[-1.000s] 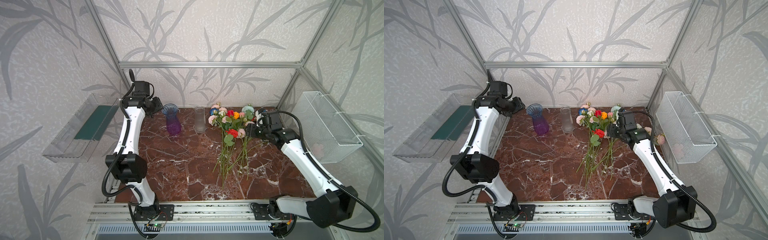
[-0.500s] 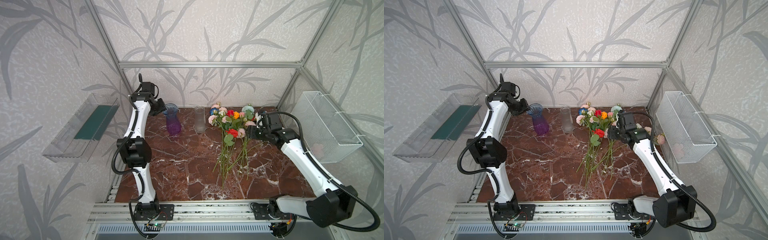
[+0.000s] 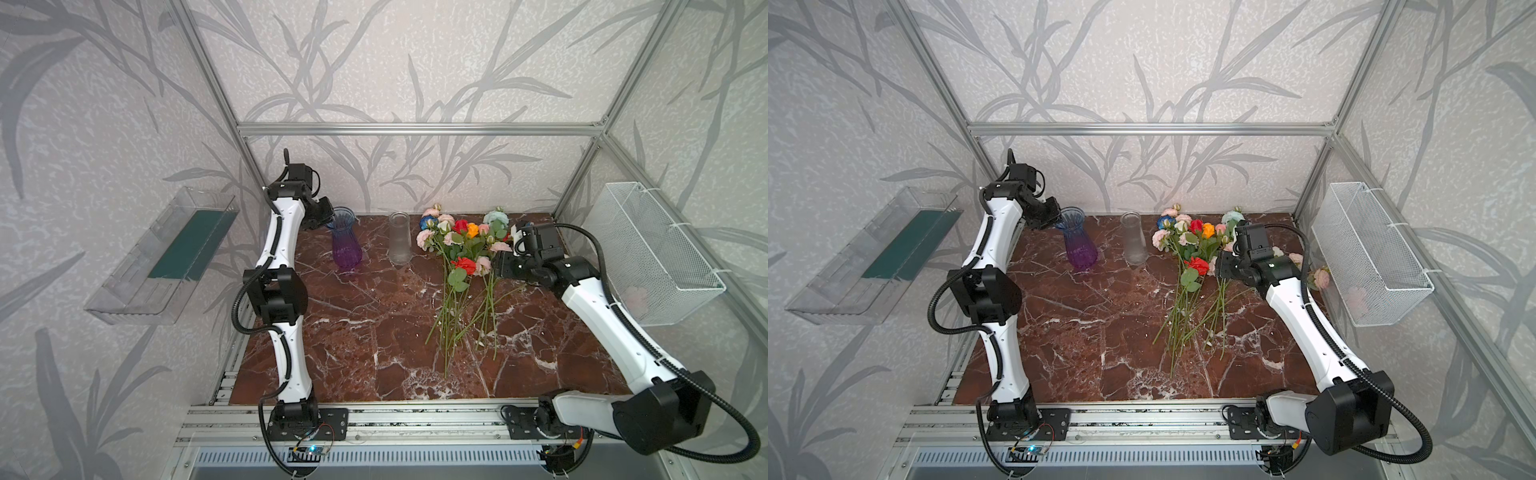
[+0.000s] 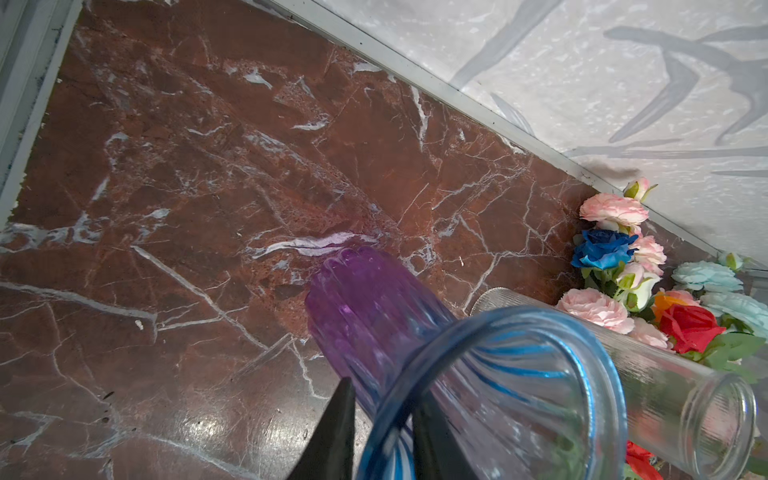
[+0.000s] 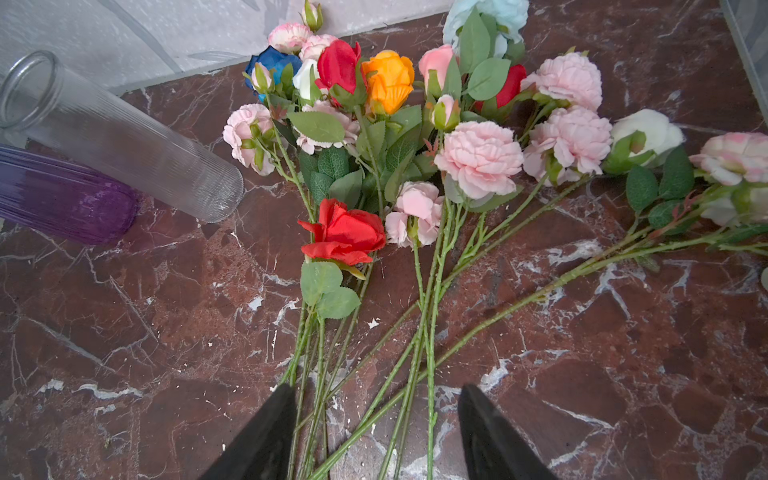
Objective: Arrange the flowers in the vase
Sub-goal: 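Carry the purple-blue vase toward the flowers while right gripper lowers to stems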
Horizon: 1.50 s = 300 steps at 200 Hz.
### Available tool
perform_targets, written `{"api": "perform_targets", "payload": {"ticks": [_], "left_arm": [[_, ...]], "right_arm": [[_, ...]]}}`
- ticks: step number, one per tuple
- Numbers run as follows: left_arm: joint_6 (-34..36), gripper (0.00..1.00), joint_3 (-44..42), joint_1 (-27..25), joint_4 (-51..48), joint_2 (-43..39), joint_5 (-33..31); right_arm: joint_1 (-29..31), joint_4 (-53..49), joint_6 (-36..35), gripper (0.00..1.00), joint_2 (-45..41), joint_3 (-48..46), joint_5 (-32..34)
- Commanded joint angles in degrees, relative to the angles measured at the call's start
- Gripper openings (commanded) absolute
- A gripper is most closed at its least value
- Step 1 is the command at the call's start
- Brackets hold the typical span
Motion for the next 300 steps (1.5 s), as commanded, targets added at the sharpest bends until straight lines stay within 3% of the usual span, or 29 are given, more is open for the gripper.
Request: {"api": "perform_targets", "payload": {"ticks": [1,27,64,80,177,204,217,249,300], "left_arm": [[1.1,0.21,1.4,0.4,-3.5,0.2,0.4],[1.7,0.16,1.4,0.5,-5.0,0.2,0.9],[2.3,0.00,0.1,0.7,-6.8,-1.1,3.0],[2.6,0.00,-2.3,0.6,-6.3,-3.3,3.6],[-4.9,0.00,-37.8,-0.2,8.7,-32.4,14.2],[-4.7,0.00,-44.3,-5.8,8.4,-38.2,14.7],[-4.5,0.00,-45.6,-9.7,7.2,-39.9,14.0],[-4.8,0.00,-47.0,-18.0,6.8,-41.0,12.9],[-4.1,0.00,-46.3,-25.5,6.9,-37.0,14.4]], "right_arm": [[0.0,-1.3,0.1,0.64,-1.3,1.1,0.1],[0.1,-1.4,0.1,0.64,-1.9,1.0,0.1],[0.1,-1.6,0.1,0.64,-2.9,1.0,0.0],[0.0,-1.8,0.1,0.64,-3.6,0.9,0.0],[0.0,-0.3,1.6,0.62,-3.4,0.8,-1.8],[0.0,1.4,1.9,0.58,-2.6,-0.8,-0.2],[0.1,2.8,2.8,0.50,-2.5,-2.7,1.2],[-1.3,4.2,4.7,0.44,0.1,-5.4,1.7],[-6.1,7.6,10.4,0.46,5.0,-10.8,1.4]]}}
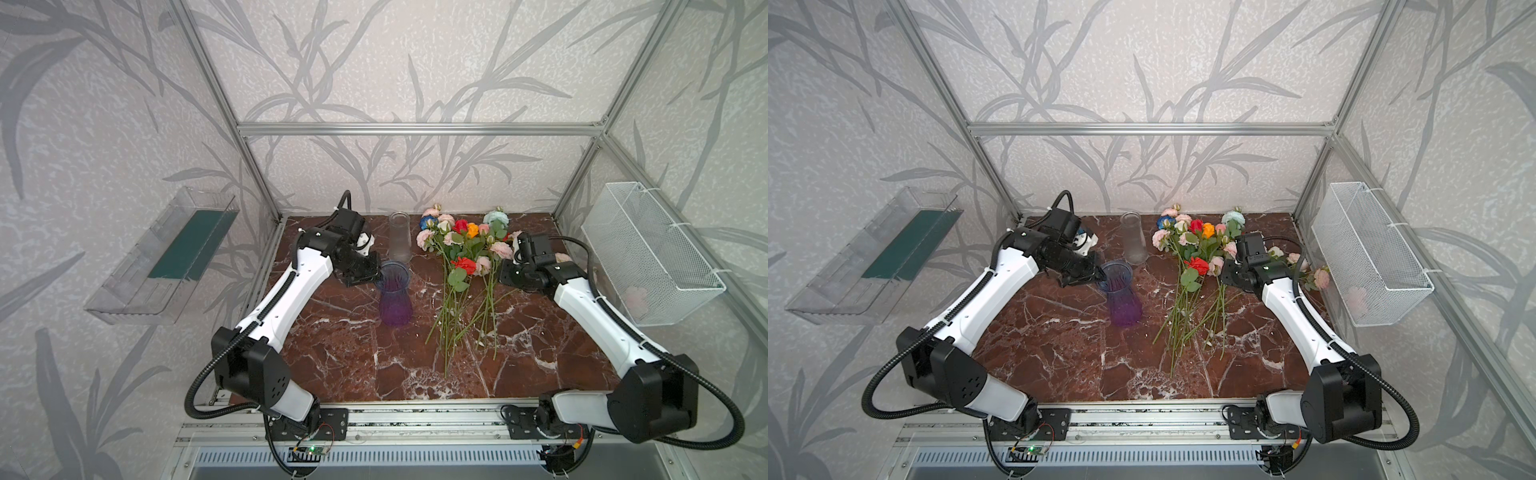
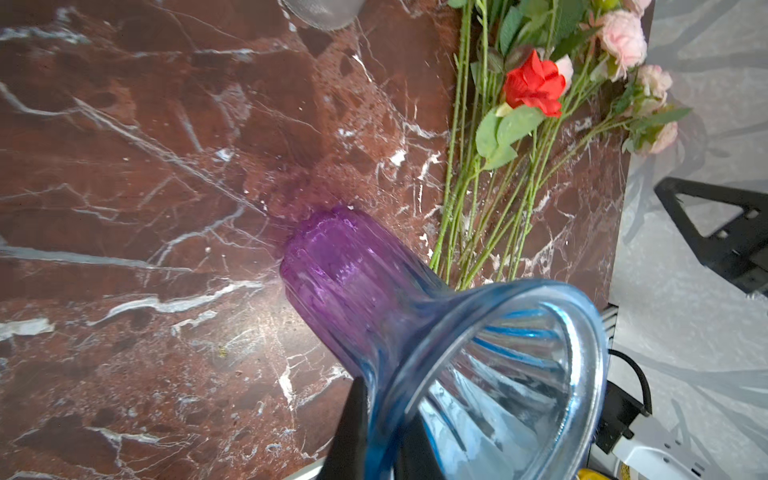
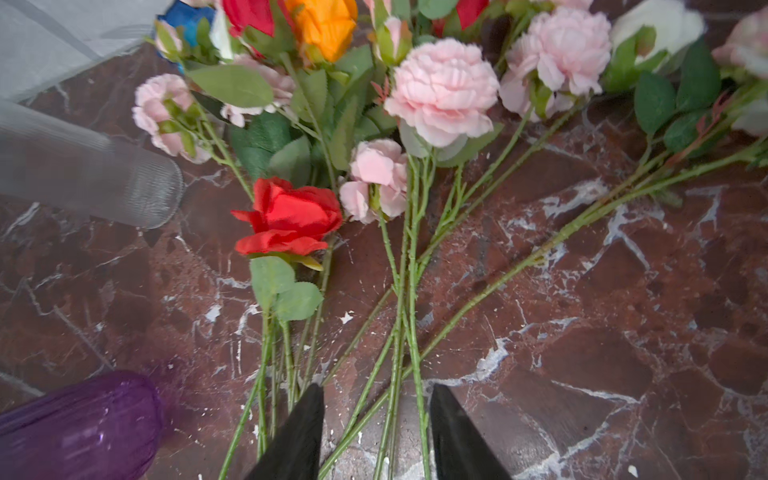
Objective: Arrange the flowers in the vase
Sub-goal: 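Carry the purple-blue vase toward the flowers while right gripper lowers to stems, then lower right gripper onto the green flower stems and close on them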
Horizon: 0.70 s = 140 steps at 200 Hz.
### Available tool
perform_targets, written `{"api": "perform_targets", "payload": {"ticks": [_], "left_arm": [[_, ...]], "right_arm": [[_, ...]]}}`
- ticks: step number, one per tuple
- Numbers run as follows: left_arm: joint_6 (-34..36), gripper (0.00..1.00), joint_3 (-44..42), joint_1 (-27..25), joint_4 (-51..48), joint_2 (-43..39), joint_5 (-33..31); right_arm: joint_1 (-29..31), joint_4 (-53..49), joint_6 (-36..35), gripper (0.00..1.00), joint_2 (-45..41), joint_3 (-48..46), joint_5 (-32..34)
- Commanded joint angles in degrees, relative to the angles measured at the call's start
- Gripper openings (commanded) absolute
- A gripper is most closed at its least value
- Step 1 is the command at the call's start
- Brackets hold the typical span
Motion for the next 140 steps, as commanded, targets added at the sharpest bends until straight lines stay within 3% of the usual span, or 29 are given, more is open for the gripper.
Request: {"api": "perform_targets", "payload": {"ticks": [1,43,63,98,140], "left_arm": [[0.0,0.00,1.4,-1.3,2.3,0.7,3.5],[2.9,0.00,2.9,-1.7,0.2,4.1,4.4],[3.7,0.14,3.8,-1.7,-0.5,5.4,4.9],[5.1,0.36,5.3,-1.6,-1.9,5.1,3.3],[4.8,0.43,6.3,-1.4,-1.6,2.1,1.8]], "right_arm": [[-2.6,2.6,4.1,0.46,1.4,-2.6,0.3],[-3.2,3.3,-1.0,0.49,10.7,0.1,-5.2],[-3.2,1.0,-2.4,0.47,16.2,3.8,-6.9],[-3.2,0.8,-4.2,0.30,23.2,8.2,-6.3],[-3.3,-0.7,-6.7,0.22,28.0,11.3,-4.7]]}}
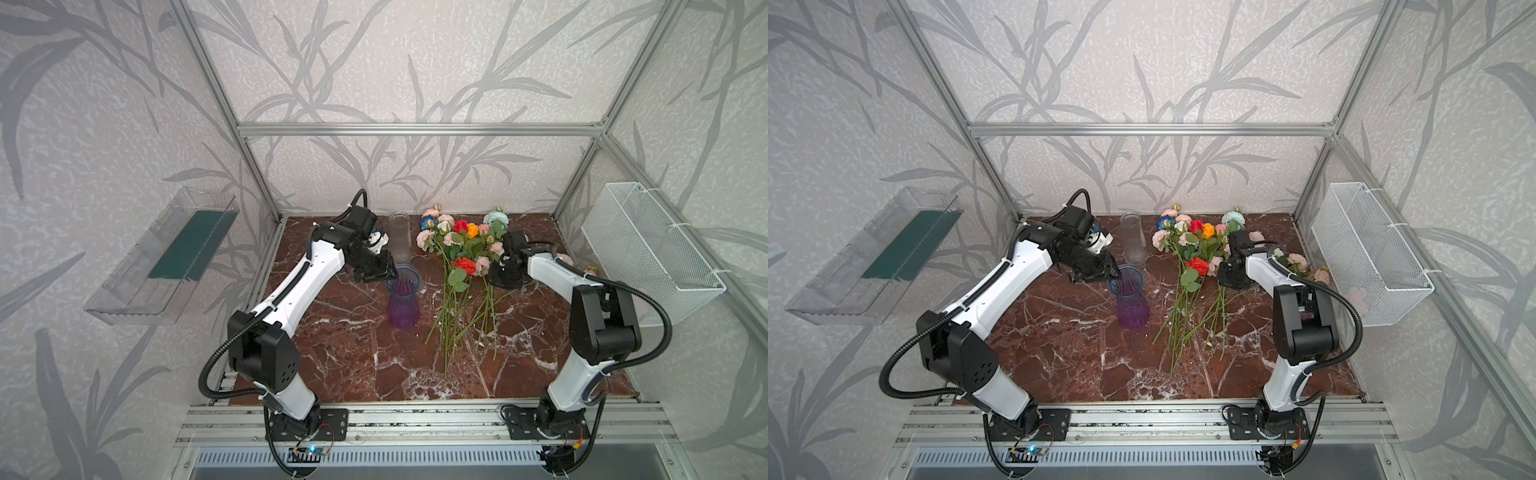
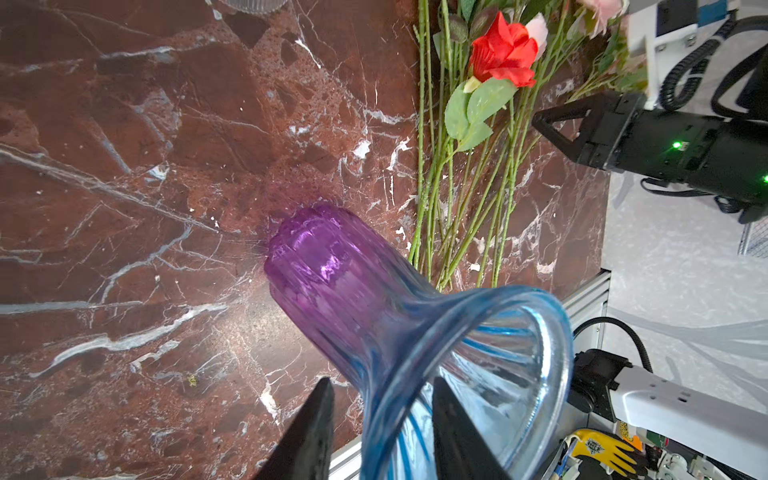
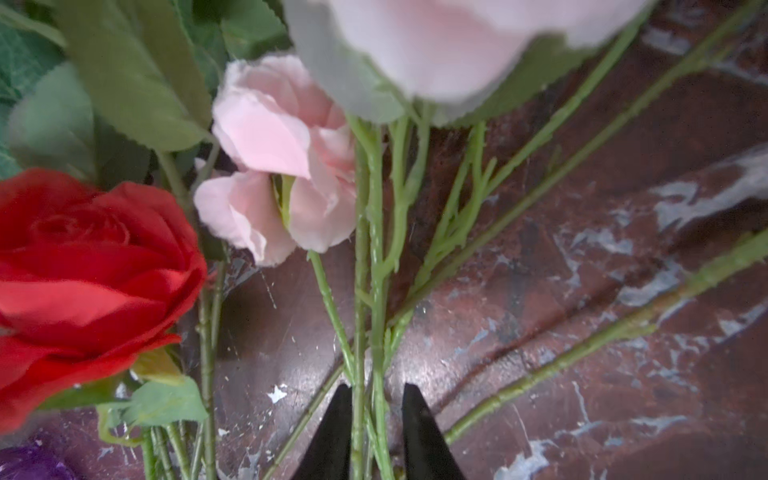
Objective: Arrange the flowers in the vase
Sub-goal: 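Lower right gripper onto the green flower stems and close on them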
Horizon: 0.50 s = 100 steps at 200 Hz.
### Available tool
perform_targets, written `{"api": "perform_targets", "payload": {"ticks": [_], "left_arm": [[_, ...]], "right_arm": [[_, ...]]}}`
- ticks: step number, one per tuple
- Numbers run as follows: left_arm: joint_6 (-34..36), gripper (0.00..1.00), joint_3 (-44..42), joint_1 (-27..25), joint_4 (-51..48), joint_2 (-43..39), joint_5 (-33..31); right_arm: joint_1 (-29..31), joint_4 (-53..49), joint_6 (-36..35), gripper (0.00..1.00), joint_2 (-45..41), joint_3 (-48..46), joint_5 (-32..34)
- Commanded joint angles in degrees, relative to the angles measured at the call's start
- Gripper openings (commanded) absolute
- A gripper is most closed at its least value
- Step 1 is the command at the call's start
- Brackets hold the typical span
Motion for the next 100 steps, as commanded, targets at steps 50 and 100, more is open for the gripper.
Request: {"api": "perform_targets", "payload": {"ticks": [50,100], "left_arm": [[-0.1,0.43,2.3,0.8,-0.6,-6.5,-2.3],[-0.2,0.44,2.7,1.3,-0.3,-11.2,-3.3]], "right_arm": [[0.0,-2.3,-2.8,0.16,4.1,1.7,1.1],[-0.1,-0.2,-3.4,0.15,4.0,0.8,-1.7]]}}
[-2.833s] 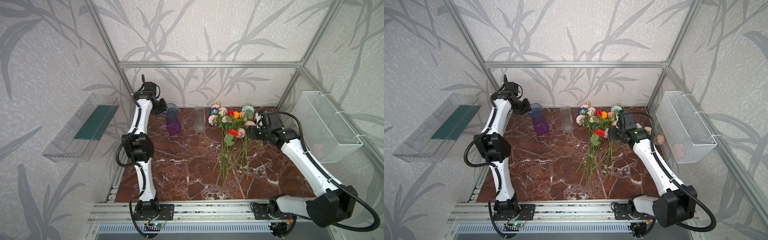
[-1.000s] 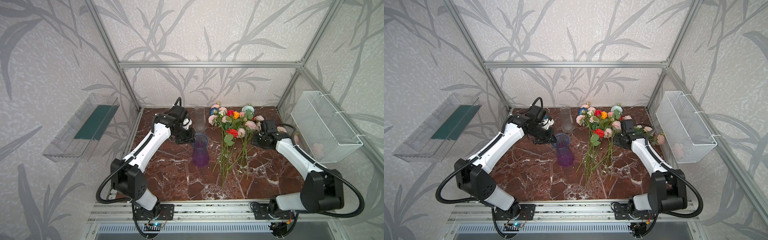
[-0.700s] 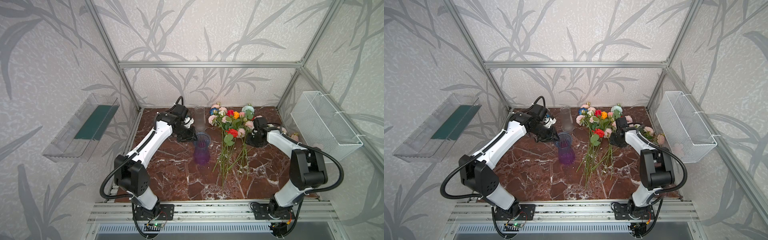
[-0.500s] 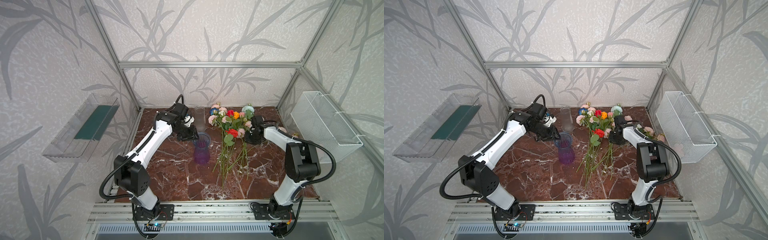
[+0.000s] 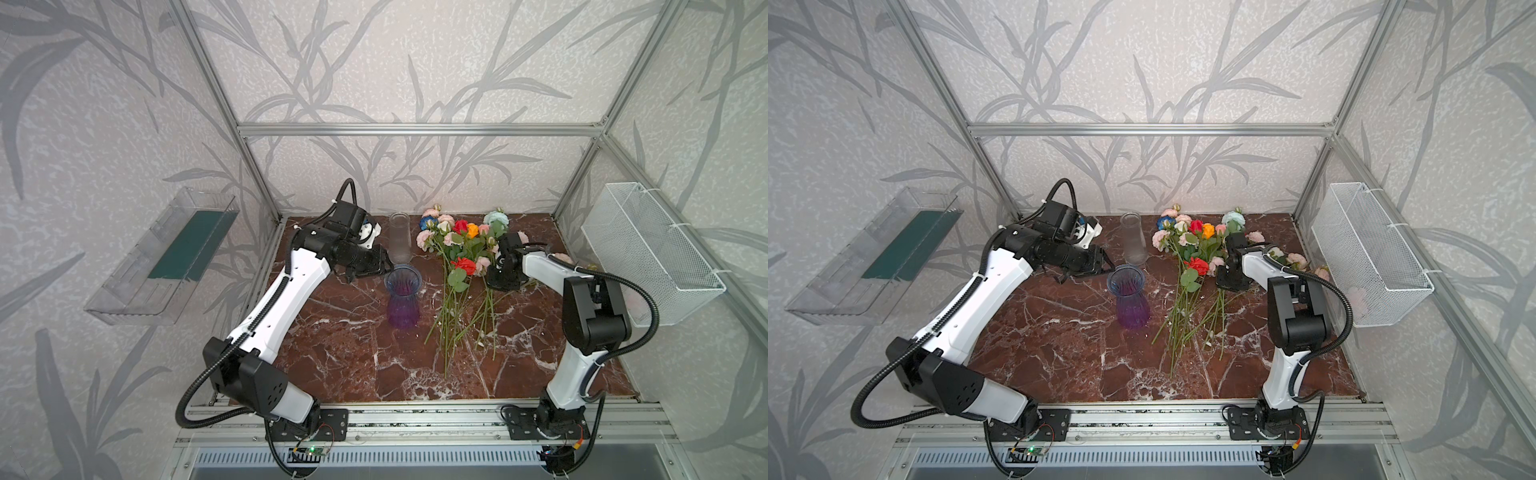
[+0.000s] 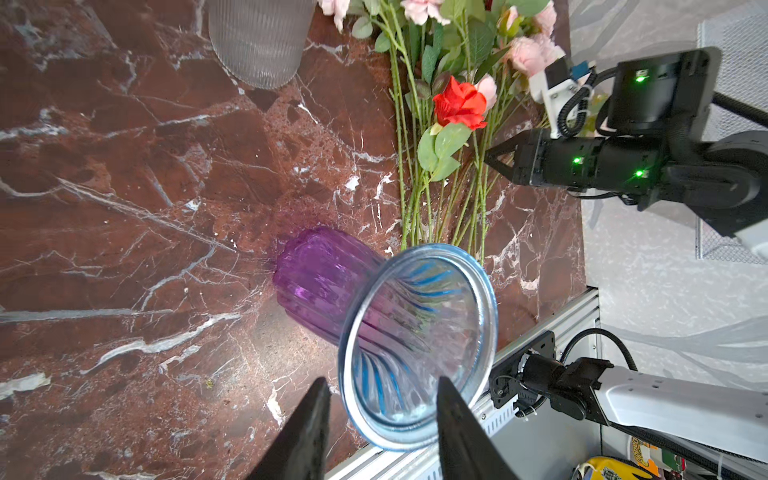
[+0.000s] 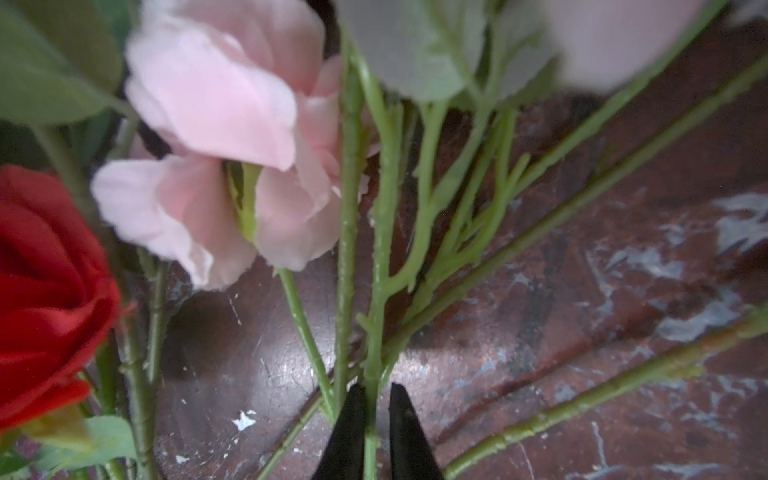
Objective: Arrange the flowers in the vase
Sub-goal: 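Lower right gripper onto the green flower stems and close on them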
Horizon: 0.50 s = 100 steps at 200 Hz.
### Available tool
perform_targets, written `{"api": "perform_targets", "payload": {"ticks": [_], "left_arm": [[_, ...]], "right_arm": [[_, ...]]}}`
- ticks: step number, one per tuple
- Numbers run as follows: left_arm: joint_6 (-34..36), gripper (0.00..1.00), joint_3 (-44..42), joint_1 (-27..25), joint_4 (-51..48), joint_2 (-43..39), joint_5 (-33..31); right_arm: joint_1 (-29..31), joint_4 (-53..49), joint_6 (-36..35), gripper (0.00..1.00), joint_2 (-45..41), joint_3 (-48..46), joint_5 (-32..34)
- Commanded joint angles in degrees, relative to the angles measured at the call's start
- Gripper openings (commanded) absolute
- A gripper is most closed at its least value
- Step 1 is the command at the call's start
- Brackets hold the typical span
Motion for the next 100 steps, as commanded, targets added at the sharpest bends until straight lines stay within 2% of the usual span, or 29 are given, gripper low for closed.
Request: {"api": "perform_targets", "payload": {"ticks": [1,9,22,36,100], "left_arm": [[0.1,0.44,2.1,0.5,-0.8,-3.0,-1.1],[0.0,0.44,2.1,0.6,-0.7,-3.6,-1.0],[0.1,0.44,2.2,0.9,-0.7,-4.4,-1.1],[0.0,0.44,2.4,1.2,-0.6,-5.2,-1.1],[0.3,0.44,1.9,2.2,3.5,-9.6,-1.0]], "right_arm": [[-0.1,0.5,-0.8,0.15,0.3,-0.1,-1.6],[-0.1,0.5,-1.0,0.14,0.6,0.2,-2.2],[-0.1,0.0,-1.0,0.05,0.6,0.6,-2.6],[-0.1,0.2,-0.6,0.00,-1.2,0.2,-2.2],[0.1,-1.4,0.1,0.00,-16.0,-3.2,3.3]]}}
